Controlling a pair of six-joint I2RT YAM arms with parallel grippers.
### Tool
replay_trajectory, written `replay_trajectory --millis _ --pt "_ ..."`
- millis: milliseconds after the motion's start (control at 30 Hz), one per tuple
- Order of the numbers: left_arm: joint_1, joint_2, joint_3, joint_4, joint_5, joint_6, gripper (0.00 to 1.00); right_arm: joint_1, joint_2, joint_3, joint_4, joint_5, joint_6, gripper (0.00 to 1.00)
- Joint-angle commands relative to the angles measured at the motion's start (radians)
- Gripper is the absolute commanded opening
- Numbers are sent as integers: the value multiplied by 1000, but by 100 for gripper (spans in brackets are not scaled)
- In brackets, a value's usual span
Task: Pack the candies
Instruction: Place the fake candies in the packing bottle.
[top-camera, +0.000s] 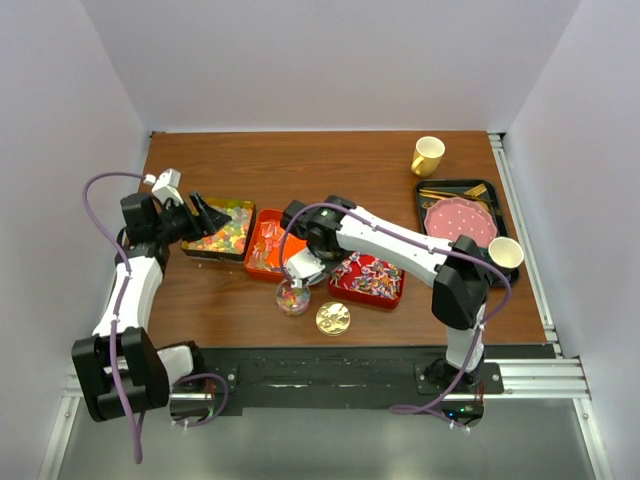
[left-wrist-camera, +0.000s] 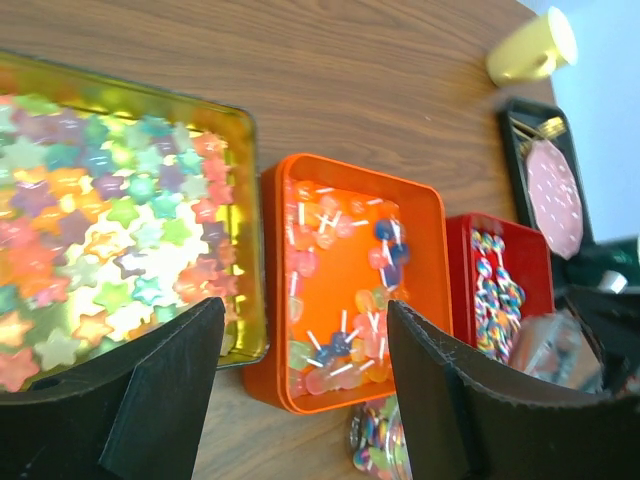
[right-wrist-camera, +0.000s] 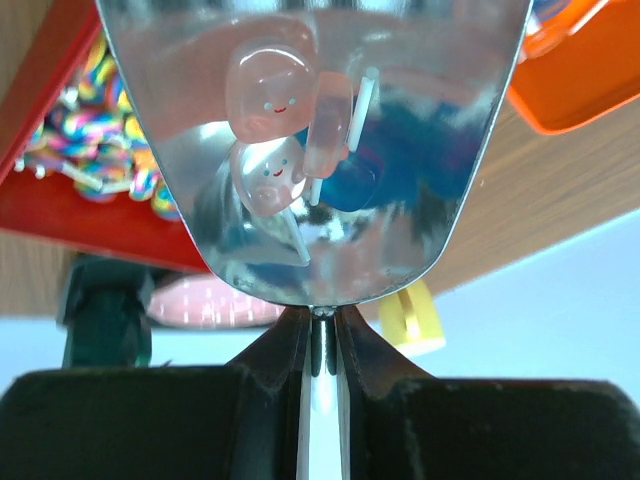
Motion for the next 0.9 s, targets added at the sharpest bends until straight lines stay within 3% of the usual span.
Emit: replay_trajectory --millis 0,367,867 --pt "11 -32 -42 69 -128 -45 70 31 6 27 -95 179 25 0" --pt "9 -111 -116 103 -146 -66 71 120 110 136 -170 268 94 0" --pt "9 -167 -143 127 -177 -82 71 223 210 167 -300 524 214 0"
